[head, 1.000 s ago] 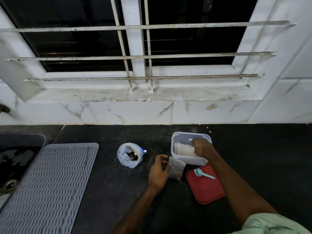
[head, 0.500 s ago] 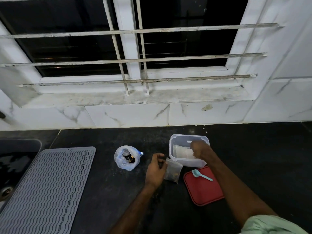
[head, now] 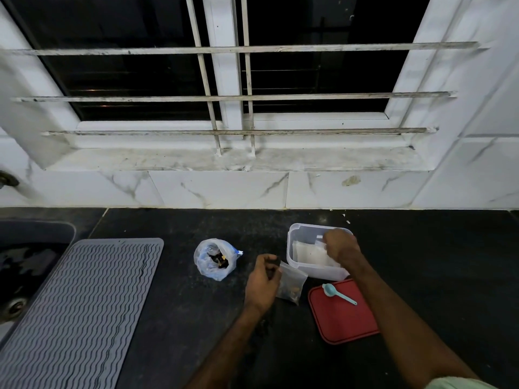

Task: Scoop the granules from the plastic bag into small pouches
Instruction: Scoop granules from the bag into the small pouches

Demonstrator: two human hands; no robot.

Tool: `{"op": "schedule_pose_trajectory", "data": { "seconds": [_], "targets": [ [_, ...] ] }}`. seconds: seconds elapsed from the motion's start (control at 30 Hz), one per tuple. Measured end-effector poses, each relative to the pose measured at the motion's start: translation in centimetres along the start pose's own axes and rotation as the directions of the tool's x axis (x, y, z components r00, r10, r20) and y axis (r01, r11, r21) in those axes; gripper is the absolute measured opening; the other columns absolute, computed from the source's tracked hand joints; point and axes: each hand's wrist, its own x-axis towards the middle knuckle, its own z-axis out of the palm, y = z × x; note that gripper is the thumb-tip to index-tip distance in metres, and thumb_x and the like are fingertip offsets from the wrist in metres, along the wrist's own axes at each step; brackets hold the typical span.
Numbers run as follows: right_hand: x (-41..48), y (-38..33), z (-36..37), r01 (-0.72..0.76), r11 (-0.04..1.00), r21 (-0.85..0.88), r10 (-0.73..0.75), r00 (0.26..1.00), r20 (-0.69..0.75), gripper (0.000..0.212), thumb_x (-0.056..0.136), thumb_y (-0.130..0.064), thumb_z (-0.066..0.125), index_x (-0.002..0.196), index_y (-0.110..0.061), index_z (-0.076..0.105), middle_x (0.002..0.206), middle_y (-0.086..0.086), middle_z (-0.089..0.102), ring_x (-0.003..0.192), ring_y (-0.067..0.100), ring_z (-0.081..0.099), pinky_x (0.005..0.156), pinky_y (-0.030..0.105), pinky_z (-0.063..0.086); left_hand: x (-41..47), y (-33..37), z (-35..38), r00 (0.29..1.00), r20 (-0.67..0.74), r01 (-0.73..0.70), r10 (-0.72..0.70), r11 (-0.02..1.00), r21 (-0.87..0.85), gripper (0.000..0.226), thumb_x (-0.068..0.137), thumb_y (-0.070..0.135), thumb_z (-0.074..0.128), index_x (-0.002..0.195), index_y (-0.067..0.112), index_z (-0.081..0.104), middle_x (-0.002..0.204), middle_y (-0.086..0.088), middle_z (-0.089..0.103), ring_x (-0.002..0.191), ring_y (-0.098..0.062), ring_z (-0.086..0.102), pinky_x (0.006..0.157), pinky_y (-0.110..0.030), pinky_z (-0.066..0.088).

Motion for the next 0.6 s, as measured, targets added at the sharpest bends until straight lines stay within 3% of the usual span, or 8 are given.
{"op": "schedule_pose_trajectory", "data": {
  "seconds": [0.1, 0.17, 0.23, 0.27, 0.33, 0.43, 0.5, 0.6],
  "targets": [
    [-1.0, -1.5, -4.1, -0.107, 0.988, 0.108, 0.121, 0.984, -0.132, 0.018, 0.089, -0.023, 0.061, 0.103, -0.017, 0.070, 0.108, 0.006, 0.071, 0.102, 0.025, 0.067, 0.084, 0.035, 0.054, 0.5, 1.0, -0.2, 0.999, -0.046, 0.003, -0.006, 0.998, -0.066, 0.024, 0.091, 0.019, 0.063, 0.111, 0.028, 0.055, 0.094, 0.005, 0.068, 0.081, -0.018, 0.068, 0.074, -0.045, 0.059],
    [-2.3, -2.9, -6.2, -0.106, 0.948, 0.300, 0.174, 0.962, -0.210, 0.012, 0.086, -0.029, 0.068, 0.091, -0.020, 0.072, 0.094, 0.002, 0.073, 0.091, 0.022, 0.068, 0.079, 0.034, 0.054, 0.8, 2.4, -0.1, 0.996, -0.086, -0.027, 0.018, 0.993, -0.111, 0.016, 0.091, 0.019, 0.065, 0.105, 0.024, 0.059, 0.090, 0.004, 0.069, 0.079, -0.015, 0.068, 0.070, -0.033, 0.058],
    [-4.3, -4.8, -7.3, -0.076, 0.863, 0.499, 0.199, 0.960, -0.198, 0.013, 0.083, -0.034, 0.073, 0.081, -0.022, 0.070, 0.085, -0.005, 0.070, 0.083, 0.015, 0.065, 0.074, 0.033, 0.054, 0.8, 4.0, -0.1, 0.992, -0.107, -0.074, 0.061, 0.989, -0.128, 0.003, 0.091, 0.021, 0.066, 0.092, 0.019, 0.065, 0.081, 0.005, 0.070, 0.071, -0.005, 0.065, 0.062, -0.019, 0.052],
    [-5.4, -5.9, -7.5, -0.064, 0.812, 0.581, 0.200, 0.964, -0.174, 0.013, 0.082, -0.033, 0.074, 0.077, -0.022, 0.069, 0.080, -0.008, 0.069, 0.078, 0.012, 0.064, 0.071, 0.033, 0.054, 0.7, 4.8, -0.1, 0.990, -0.106, -0.103, 0.089, 0.986, -0.133, 0.010, 0.092, 0.024, 0.065, 0.086, 0.015, 0.066, 0.075, 0.004, 0.070, 0.066, -0.003, 0.063, 0.059, -0.017, 0.050],
    [-7.6, -8.2, -7.4, -0.029, 0.740, 0.672, 0.157, 0.979, -0.131, 0.017, 0.082, -0.030, 0.073, 0.069, -0.020, 0.068, 0.071, -0.008, 0.069, 0.069, 0.009, 0.063, 0.065, 0.033, 0.054, 0.4, 5.5, -0.4, 0.988, -0.100, -0.129, 0.116, 0.983, -0.134, 0.025, 0.092, 0.032, 0.064, 0.076, 0.013, 0.065, 0.068, 0.002, 0.068, 0.059, -0.004, 0.060, 0.057, -0.020, 0.048],
    [-9.5, -10.4, -6.3, 0.035, 0.726, 0.687, 0.050, 0.993, -0.103, 0.018, 0.086, -0.029, 0.071, 0.070, -0.022, 0.066, 0.073, -0.006, 0.070, 0.068, 0.008, 0.063, 0.059, 0.024, 0.046, -0.3, 4.9, -1.4, 0.991, -0.110, -0.085, 0.069, 0.985, -0.152, 0.031, 0.093, 0.036, 0.063, 0.074, 0.012, 0.063, 0.067, -0.001, 0.067, 0.061, -0.011, 0.063, 0.057, -0.028, 0.050],
    [-10.0, -10.7, -5.6, 0.044, 0.707, 0.706, -0.003, 0.998, -0.059, 0.015, 0.085, -0.029, 0.073, 0.072, -0.025, 0.066, 0.076, -0.007, 0.070, 0.070, 0.006, 0.063, 0.061, 0.019, 0.042, -0.7, 4.2, -2.1, 0.997, -0.080, -0.033, 0.018, 0.981, -0.189, 0.031, 0.093, 0.037, 0.064, 0.079, 0.010, 0.064, 0.070, -0.004, 0.069, 0.061, -0.018, 0.065, 0.052, -0.031, 0.052],
    [-10.3, -10.5, -4.9, 0.024, 0.633, 0.774, -0.064, 0.998, 0.022, 0.014, 0.080, -0.029, 0.079, 0.073, -0.027, 0.067, 0.078, -0.007, 0.070, 0.074, 0.007, 0.064, 0.068, 0.022, 0.047, -1.3, 3.5, -3.0, 1.000, 0.014, -0.001, 0.005, 0.962, -0.274, 0.028, 0.095, 0.028, 0.062, 0.082, 0.003, 0.064, 0.065, -0.011, 0.063, 0.054, -0.022, 0.055, 0.045, -0.028, 0.046]
  ]
}}
